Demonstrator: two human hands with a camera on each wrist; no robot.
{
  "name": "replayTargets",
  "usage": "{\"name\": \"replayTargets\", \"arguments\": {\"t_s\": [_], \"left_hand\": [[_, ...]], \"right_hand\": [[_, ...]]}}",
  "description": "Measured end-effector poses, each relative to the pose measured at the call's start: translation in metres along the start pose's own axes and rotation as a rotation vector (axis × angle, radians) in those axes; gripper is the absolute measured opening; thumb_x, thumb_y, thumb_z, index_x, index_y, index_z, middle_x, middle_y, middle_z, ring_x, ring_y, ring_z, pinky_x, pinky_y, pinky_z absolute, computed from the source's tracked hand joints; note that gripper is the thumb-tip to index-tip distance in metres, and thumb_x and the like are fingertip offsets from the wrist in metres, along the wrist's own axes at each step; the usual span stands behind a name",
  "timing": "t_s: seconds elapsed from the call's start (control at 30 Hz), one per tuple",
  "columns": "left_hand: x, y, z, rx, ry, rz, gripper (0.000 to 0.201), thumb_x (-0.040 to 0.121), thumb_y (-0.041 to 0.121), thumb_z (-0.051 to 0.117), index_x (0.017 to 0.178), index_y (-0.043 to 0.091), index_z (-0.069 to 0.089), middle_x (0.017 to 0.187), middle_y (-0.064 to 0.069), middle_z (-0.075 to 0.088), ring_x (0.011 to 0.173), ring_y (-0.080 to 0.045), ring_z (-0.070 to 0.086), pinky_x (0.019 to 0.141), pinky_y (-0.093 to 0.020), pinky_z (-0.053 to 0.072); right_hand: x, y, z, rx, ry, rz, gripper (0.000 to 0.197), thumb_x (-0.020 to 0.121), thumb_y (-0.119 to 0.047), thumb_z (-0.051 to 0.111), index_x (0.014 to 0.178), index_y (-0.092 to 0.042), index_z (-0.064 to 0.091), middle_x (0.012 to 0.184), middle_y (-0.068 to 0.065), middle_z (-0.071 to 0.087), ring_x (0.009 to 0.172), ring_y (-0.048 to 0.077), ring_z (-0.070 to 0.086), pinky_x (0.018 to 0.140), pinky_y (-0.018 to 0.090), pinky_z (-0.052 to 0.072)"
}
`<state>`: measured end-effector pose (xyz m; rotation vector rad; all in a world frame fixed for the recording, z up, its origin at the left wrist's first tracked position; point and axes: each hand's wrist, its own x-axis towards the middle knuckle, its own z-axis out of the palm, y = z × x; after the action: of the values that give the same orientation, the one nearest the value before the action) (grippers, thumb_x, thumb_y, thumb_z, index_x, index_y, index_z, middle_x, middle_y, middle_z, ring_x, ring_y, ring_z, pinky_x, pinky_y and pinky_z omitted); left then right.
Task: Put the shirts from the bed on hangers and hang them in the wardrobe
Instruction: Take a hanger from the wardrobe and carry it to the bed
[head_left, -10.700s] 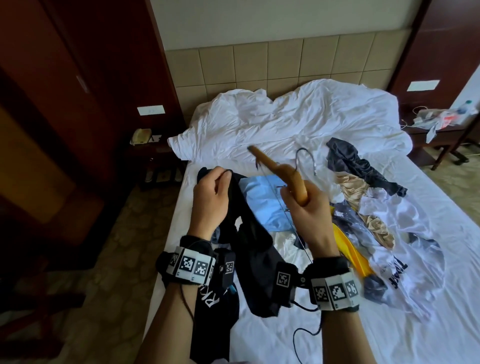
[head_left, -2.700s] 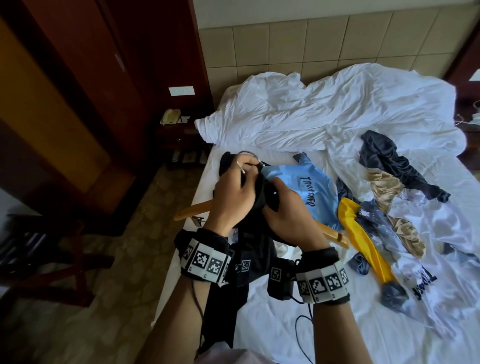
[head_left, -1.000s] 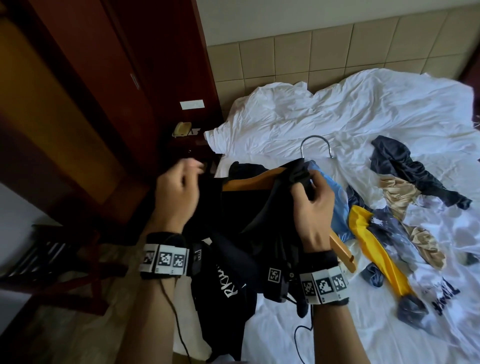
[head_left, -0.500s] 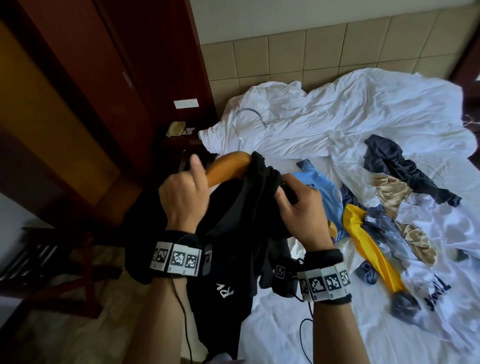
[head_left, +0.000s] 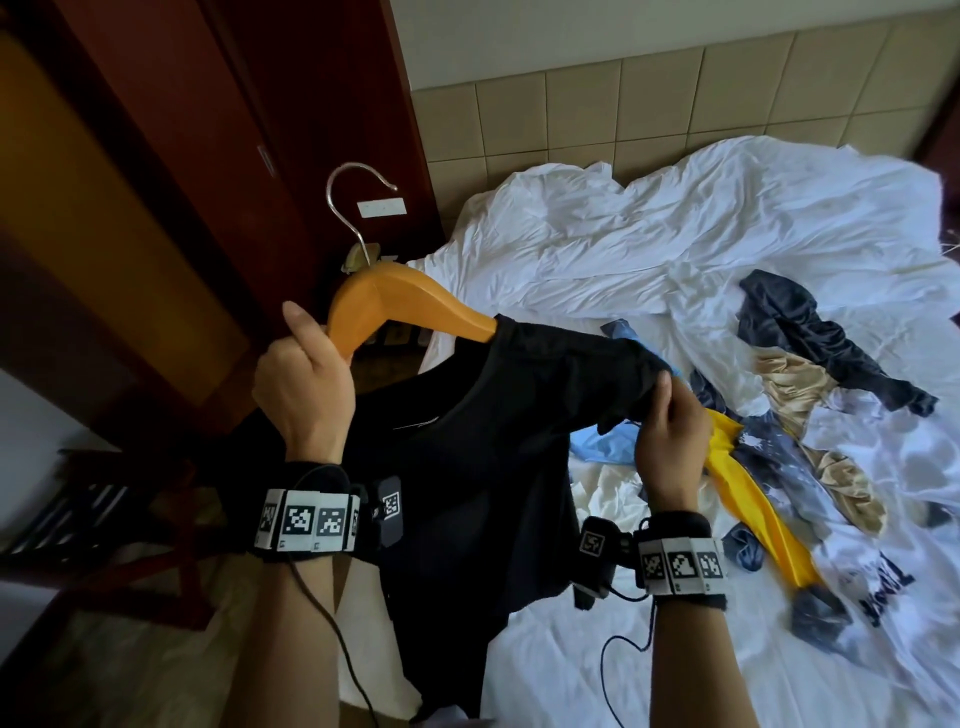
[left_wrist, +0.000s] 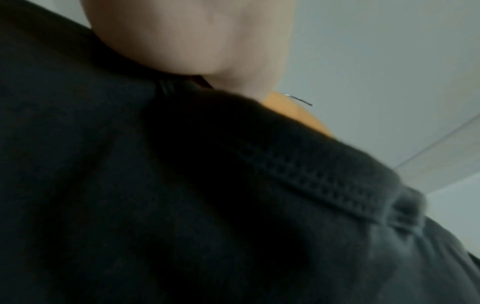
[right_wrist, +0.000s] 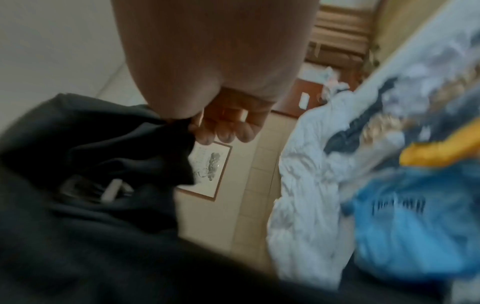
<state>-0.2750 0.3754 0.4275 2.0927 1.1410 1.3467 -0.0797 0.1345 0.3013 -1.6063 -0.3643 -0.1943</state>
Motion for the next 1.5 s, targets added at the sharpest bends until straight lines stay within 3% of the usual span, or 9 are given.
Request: {"name": "replayTargets", "arguments": {"t_s": [0.17, 0.33, 0.47, 0.67, 0.83, 0.97, 1.23, 1.4, 1.5], "left_hand": [[-0.008, 0.010, -0.002, -0.112, -0.041, -0.047, 0.079, 0.109, 0.049, 0.017, 0.050, 0.013, 0.055, 0.058, 0.001, 0.068, 0.057, -0.019, 0.070, 0.069, -0.049, 0.059], [-0.009, 0.013, -0.008, -0.157, 0.013, -0.122, 0.078, 0.109, 0.049, 0.018, 0.049, 0.014, 0.054, 0.056, -0.001, 0.068, 0.057, -0.018, 0.071, 0.070, -0.049, 0.060], [-0.009, 0.015, -0.010, -0.119, -0.007, -0.163, 0.081, 0.109, 0.047, 0.018, 0.055, 0.004, 0.060, 0.058, 0.000, 0.069, 0.056, -0.017, 0.070, 0.071, -0.047, 0.060], [-0.010, 0.019, -0.010, -0.148, -0.019, -0.291, 0.075, 0.110, 0.044, 0.019, 0.066, 0.005, 0.064, 0.068, 0.002, 0.071, 0.066, -0.015, 0.072, 0.081, -0.045, 0.060], [-0.017, 0.024, -0.003, -0.247, -0.020, -0.394, 0.067, 0.111, 0.044, 0.021, 0.065, 0.014, 0.060, 0.071, 0.002, 0.071, 0.071, -0.015, 0.073, 0.085, -0.044, 0.061], [-0.019, 0.026, 0.001, -0.259, -0.029, -0.414, 0.066, 0.111, 0.041, 0.022, 0.065, 0.014, 0.060, 0.070, 0.003, 0.070, 0.074, -0.015, 0.074, 0.083, -0.038, 0.058], [-0.003, 0.003, 0.001, -0.191, 0.043, -0.468, 0.069, 0.104, 0.050, 0.019, 0.066, 0.016, 0.065, 0.068, 0.002, 0.073, 0.076, -0.024, 0.074, 0.088, -0.050, 0.058], [-0.002, 0.003, 0.006, -0.190, 0.039, -0.487, 0.068, 0.105, 0.048, 0.020, 0.068, 0.016, 0.067, 0.069, 0.003, 0.073, 0.076, -0.023, 0.073, 0.089, -0.049, 0.058], [-0.001, 0.003, 0.005, -0.222, 0.032, -0.491, 0.065, 0.107, 0.047, 0.021, 0.068, 0.017, 0.064, 0.071, 0.002, 0.073, 0.075, -0.020, 0.074, 0.090, -0.047, 0.058]], "right_hand": [[0.001, -0.035, 0.007, 0.347, 0.033, 0.070, 0.039, 0.117, -0.029, 0.033, 0.105, 0.002, 0.053, 0.095, 0.022, 0.053, 0.091, 0.011, 0.053, 0.084, 0.028, 0.047], [0.003, -0.041, 0.000, 0.212, 0.086, -0.031, 0.034, 0.115, -0.020, 0.038, 0.083, -0.011, 0.040, 0.068, 0.001, 0.035, 0.063, 0.006, 0.033, 0.060, 0.028, 0.032], [-0.004, -0.043, -0.001, 0.313, 0.064, 0.064, 0.029, 0.114, -0.026, 0.047, 0.095, -0.004, 0.049, 0.062, 0.016, 0.041, 0.056, 0.020, 0.038, 0.049, 0.031, 0.033], [-0.007, -0.043, 0.008, 0.532, -0.133, 0.425, 0.053, 0.114, -0.052, 0.017, 0.126, -0.026, 0.062, 0.110, -0.011, 0.075, 0.097, 0.006, 0.070, 0.088, 0.034, 0.055], [-0.022, -0.056, 0.014, 0.437, -0.252, 0.267, 0.031, 0.113, -0.022, 0.041, 0.123, -0.007, 0.067, 0.117, 0.011, 0.071, 0.104, 0.016, 0.071, 0.091, 0.032, 0.059], [-0.019, -0.069, 0.019, 0.426, -0.172, 0.152, 0.016, 0.105, -0.016, 0.064, 0.090, -0.010, 0.067, 0.079, -0.007, 0.069, 0.078, 0.005, 0.063, 0.071, 0.026, 0.051], [-0.014, -0.062, 0.000, 0.298, 0.007, -0.065, 0.047, 0.113, -0.013, 0.048, 0.068, -0.007, 0.038, 0.065, -0.004, 0.030, 0.062, 0.002, 0.028, 0.059, 0.020, 0.027], [-0.012, -0.052, 0.002, 0.247, 0.036, -0.037, 0.048, 0.113, -0.022, 0.050, 0.080, 0.014, 0.049, 0.069, 0.028, 0.043, 0.067, 0.016, 0.039, 0.060, 0.037, 0.033], [-0.008, -0.043, 0.004, 0.305, 0.234, 0.118, 0.044, 0.113, -0.025, 0.044, 0.079, 0.001, 0.054, 0.070, 0.010, 0.051, 0.069, 0.010, 0.047, 0.066, 0.033, 0.041]]}}
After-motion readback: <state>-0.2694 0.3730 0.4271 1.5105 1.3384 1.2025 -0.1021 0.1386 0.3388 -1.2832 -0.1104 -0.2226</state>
